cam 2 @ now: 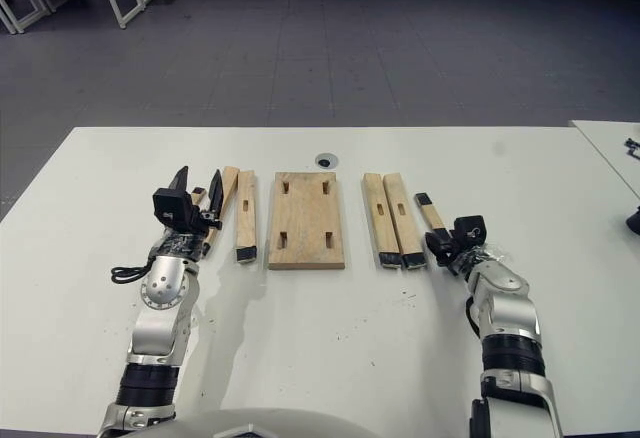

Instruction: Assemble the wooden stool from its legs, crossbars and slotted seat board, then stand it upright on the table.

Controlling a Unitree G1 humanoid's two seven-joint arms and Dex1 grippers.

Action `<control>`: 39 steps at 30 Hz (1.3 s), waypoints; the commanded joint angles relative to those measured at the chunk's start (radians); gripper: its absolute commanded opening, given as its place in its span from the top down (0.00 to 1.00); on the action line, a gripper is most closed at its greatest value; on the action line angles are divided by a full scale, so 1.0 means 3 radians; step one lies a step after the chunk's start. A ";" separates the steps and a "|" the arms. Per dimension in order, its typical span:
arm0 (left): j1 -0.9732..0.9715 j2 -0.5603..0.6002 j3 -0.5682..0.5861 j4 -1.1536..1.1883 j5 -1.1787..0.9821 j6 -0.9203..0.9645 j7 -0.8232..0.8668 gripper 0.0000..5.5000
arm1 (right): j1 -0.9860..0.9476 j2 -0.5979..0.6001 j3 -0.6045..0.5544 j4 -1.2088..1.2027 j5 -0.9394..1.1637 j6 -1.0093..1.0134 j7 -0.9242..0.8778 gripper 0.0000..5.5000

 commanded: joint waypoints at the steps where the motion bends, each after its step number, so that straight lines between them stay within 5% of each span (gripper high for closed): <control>1: 0.0016 -0.0047 0.0009 -0.0006 -0.0054 0.0086 0.0022 0.50 | 0.0144 0.0071 0.0044 0.0058 -0.0016 0.0076 -0.0042 0.63; 5: 0.0000 -0.0145 0.0050 -0.0114 -0.0310 0.0305 -0.0042 0.50 | 0.0179 0.0167 -0.0031 -0.0062 0.0082 0.0038 -0.0086 0.77; 9: -0.0050 -0.0241 0.0127 -0.0439 -0.1169 0.1101 -0.0287 0.50 | 0.0125 0.0141 -0.0102 -0.0659 0.0180 -0.0173 -0.0118 0.77; 17: -0.0116 -0.0385 0.0371 -0.0923 -0.3159 0.2499 -0.0236 0.50 | 0.0031 0.0047 0.0837 -0.2234 0.0375 -0.0043 0.0792 0.77; 28: -0.0184 -0.0338 0.0499 -0.1015 -0.4171 0.2732 0.0044 0.50 | 0.0149 -0.0034 0.1295 -0.2701 0.0339 -0.0072 0.1114 0.77; 39: -0.0158 -0.0152 0.0554 -0.0940 -0.4311 0.2729 0.0054 0.82 | 0.0252 -0.0084 0.1318 -0.2771 0.0345 -0.0086 0.1114 0.77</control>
